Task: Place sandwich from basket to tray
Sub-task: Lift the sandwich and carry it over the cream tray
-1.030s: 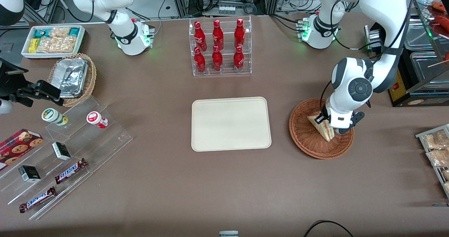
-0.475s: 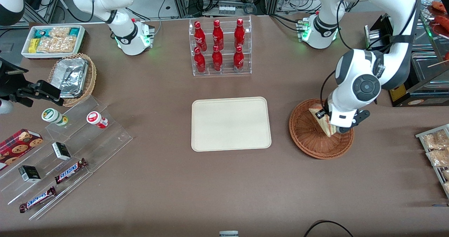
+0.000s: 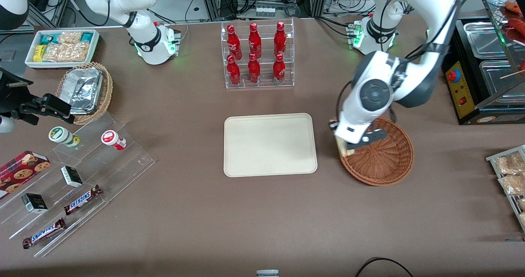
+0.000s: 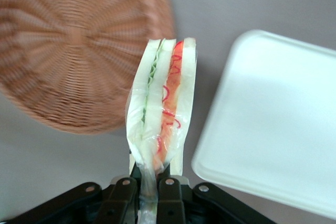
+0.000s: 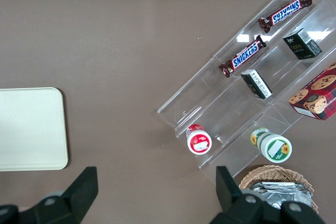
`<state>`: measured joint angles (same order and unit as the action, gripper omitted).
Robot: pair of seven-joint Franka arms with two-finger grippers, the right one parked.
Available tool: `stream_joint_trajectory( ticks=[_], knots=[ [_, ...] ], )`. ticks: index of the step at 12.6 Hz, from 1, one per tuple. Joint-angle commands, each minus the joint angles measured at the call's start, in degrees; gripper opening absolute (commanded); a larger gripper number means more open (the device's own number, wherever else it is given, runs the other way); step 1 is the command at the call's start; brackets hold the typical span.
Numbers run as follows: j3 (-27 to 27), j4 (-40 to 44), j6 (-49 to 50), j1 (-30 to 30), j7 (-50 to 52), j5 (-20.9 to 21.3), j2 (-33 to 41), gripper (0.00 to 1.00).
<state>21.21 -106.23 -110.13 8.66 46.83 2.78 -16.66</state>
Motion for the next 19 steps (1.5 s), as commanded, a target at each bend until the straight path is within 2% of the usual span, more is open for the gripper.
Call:
stream_joint_trajectory(
  ticks=[1,3,5,8,10,16,18,19],
  knots=[
    [5.40,9.60,2.29,-0.05,0.27,1.08,-8.10,0.05],
    [6.13,14.10,2.38,5.10,4.91,3.09,-12.41,0.04],
    [6.21,18.93,2.46,8.72,12.02,8.61,-16.80,0.04],
    [6.13,24.64,2.29,13.04,19.42,12.41,-22.69,0.03],
    [6.13,28.17,2.29,14.97,21.89,13.21,-25.60,0.03],
    [6.04,31.34,1.76,16.65,21.99,13.83,-30.70,0.05],
    [6.13,31.52,1.15,16.65,22.07,14.97,-31.76,0.10],
    [6.13,31.43,0.80,16.65,21.99,14.97,-32.03,0.28]
  ],
)
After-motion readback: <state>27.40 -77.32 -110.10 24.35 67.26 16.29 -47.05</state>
